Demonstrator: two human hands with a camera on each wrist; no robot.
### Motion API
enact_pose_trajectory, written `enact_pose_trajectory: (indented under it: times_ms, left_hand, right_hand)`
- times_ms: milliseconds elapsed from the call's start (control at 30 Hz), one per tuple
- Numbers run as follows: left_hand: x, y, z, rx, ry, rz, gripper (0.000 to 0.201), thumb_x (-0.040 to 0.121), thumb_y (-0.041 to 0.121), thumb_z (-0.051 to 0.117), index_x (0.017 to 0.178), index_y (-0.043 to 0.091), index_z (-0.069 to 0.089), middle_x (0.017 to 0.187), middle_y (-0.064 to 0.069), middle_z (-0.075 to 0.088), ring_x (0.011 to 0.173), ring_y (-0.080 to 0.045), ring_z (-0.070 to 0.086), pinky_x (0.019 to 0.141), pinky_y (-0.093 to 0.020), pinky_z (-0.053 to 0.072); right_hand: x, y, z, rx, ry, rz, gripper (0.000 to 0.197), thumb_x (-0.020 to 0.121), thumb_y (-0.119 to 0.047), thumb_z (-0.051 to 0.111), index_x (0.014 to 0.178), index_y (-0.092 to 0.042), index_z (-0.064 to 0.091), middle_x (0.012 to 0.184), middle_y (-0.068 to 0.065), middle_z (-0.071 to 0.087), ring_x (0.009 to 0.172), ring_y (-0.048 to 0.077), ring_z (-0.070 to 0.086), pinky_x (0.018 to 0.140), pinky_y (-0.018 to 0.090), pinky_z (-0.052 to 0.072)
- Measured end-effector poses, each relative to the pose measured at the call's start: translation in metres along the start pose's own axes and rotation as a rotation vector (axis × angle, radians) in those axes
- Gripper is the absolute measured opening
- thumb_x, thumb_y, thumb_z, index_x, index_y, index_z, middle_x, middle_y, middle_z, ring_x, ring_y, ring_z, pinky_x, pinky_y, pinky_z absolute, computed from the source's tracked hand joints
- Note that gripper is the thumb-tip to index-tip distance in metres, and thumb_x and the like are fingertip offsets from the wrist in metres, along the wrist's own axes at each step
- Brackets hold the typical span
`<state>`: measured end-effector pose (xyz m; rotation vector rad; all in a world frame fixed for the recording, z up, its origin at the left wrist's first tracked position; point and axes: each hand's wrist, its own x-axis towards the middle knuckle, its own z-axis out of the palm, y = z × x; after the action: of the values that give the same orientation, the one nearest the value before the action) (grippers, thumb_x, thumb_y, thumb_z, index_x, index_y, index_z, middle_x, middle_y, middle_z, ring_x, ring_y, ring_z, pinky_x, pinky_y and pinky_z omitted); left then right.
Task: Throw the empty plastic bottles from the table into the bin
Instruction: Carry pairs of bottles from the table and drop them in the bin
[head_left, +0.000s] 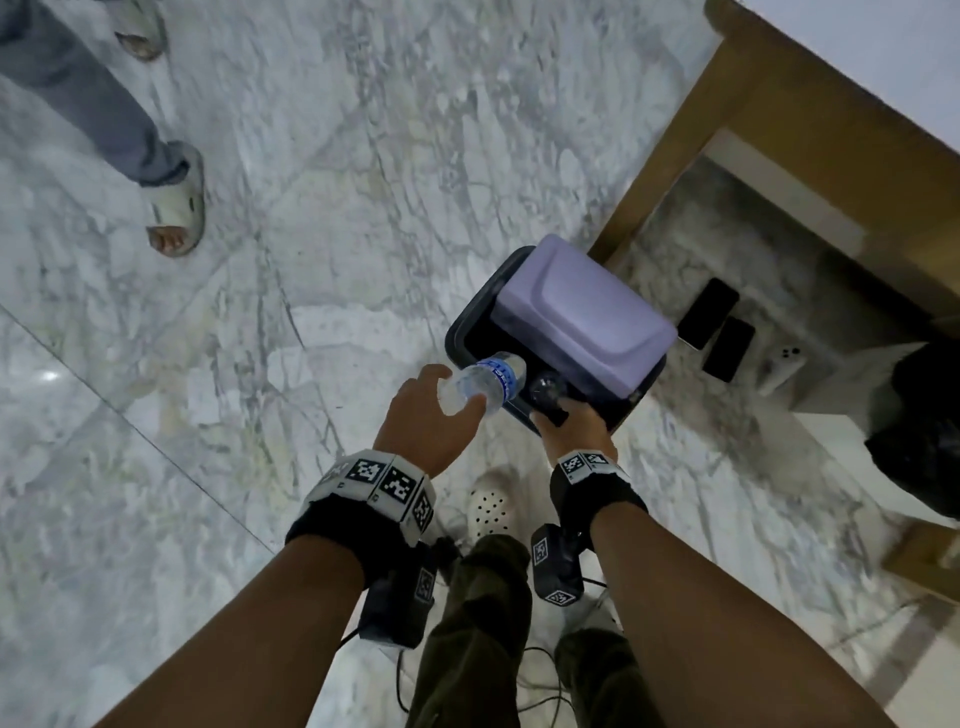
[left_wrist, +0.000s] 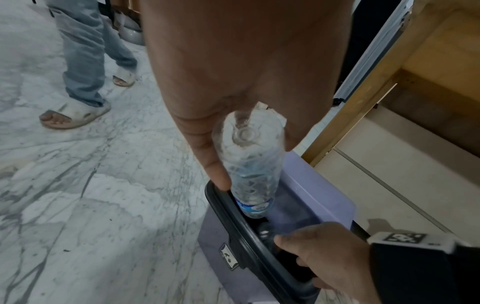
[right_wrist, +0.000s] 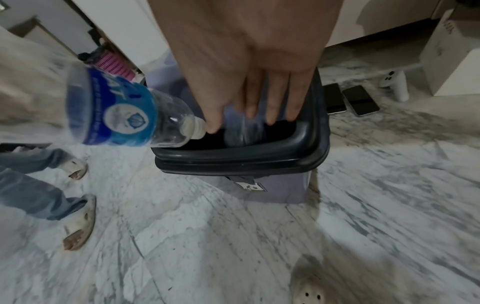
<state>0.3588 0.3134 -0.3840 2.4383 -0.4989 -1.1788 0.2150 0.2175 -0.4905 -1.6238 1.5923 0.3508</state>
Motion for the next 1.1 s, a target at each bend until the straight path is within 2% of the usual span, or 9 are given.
enact_pose_trajectory:
  times_ms: [133,233,367,433,567,667,767,900,1100]
  left_hand:
    - [0.007,0.001,0.020,-0.003,0.027,0.006,0.053,0.086,0.038,0.060,0.133,0.018,0.044,0.129,-0.011,0.050,0.115,-0.025,0.053,0.084,-0.026,0.036]
    - [0.015,0.005,0.037,-0.023,0.060,0.028,0.056,0.086,0.038,0.059,0.136,0.017,0.043,0.129,-0.011,0.047,0.114,-0.026,0.052,0.085,-0.027,0.038]
    - [0.034,0.006,0.066,-0.007,0.052,0.094,0.069,0.088,0.039,0.059,0.145,0.013,0.031,0.136,-0.015,0.034,0.128,-0.031,0.042,0.102,-0.037,0.040]
    - [0.043,0.007,0.081,0.040,0.046,0.127,0.074,0.090,0.038,0.058,0.148,0.009,0.023,0.138,-0.018,0.028,0.130,-0.035,0.036,0.105,-0.039,0.036]
    - [0.059,0.009,0.110,0.156,0.011,0.176,0.077,0.090,0.033,0.058,0.150,0.006,0.017,0.139,-0.022,0.022,0.127,-0.038,0.029,0.109,-0.040,0.031]
    - [0.073,0.008,0.129,0.298,-0.103,0.196,0.061,0.090,0.032,0.056,0.143,0.009,0.035,0.134,-0.020,0.038,0.122,-0.036,0.039,0.103,-0.041,0.039]
    - [0.076,0.010,0.136,0.338,-0.258,0.203,0.036,0.094,0.024,0.050,0.123,0.006,0.059,0.120,-0.020,0.061,0.113,-0.038,0.056,0.096,-0.042,0.046]
    - [0.072,0.018,0.128,0.242,-0.226,0.182,0.037,0.091,0.026,0.055,0.125,0.012,0.062,0.118,-0.013,0.069,0.113,-0.030,0.062,0.098,-0.034,0.048]
    - [0.047,0.065,0.073,0.246,-0.173,0.317,0.027,0.089,0.026,0.055,0.105,0.008,0.067,0.101,-0.014,0.071,0.099,-0.033,0.064,0.089,-0.036,0.050]
  right_hand:
    - [-0.003,0.014,-0.010,-0.004,0.034,-0.053,0.034,0.084,-0.038,0.061,0.115,-0.024,0.064,0.119,0.007,0.066,0.104,0.031,0.064,0.084,0.038,0.052]
    - [-0.001,0.023,-0.019,0.053,0.025,-0.063,0.044,0.085,-0.038,0.063,0.126,-0.024,0.059,0.129,0.005,0.061,0.114,0.027,0.060,0.093,0.039,0.050]
    - [0.003,0.034,-0.030,0.086,0.022,-0.155,0.045,0.086,-0.035,0.062,0.129,-0.025,0.056,0.134,0.002,0.057,0.121,0.021,0.056,0.100,0.036,0.046]
    - [0.007,0.039,-0.034,0.117,0.014,-0.186,0.045,0.085,-0.035,0.063,0.129,-0.026,0.056,0.134,0.001,0.056,0.121,0.019,0.055,0.102,0.037,0.045]
    - [0.013,0.044,-0.043,0.149,0.030,-0.208,0.044,0.086,-0.033,0.063,0.128,-0.024,0.057,0.132,0.000,0.056,0.117,0.016,0.057,0.098,0.031,0.045]
    - [0.019,0.047,-0.047,0.185,0.036,-0.229,0.042,0.086,-0.033,0.063,0.127,-0.024,0.057,0.127,-0.003,0.059,0.113,0.015,0.059,0.095,0.028,0.045]
    - [0.020,0.049,-0.050,0.206,0.028,-0.249,0.043,0.088,-0.032,0.062,0.129,-0.021,0.056,0.120,-0.004,0.062,0.099,0.013,0.060,0.090,0.026,0.046]
    - [0.018,0.048,-0.057,0.278,0.028,-0.261,0.042,0.086,-0.026,0.066,0.126,-0.015,0.059,0.116,0.005,0.066,0.099,0.019,0.065,0.093,0.037,0.052]
    - [0.005,0.034,-0.100,0.200,0.028,-0.245,0.034,0.084,-0.025,0.064,0.117,-0.016,0.063,0.099,0.003,0.066,0.090,0.019,0.061,0.081,0.027,0.045]
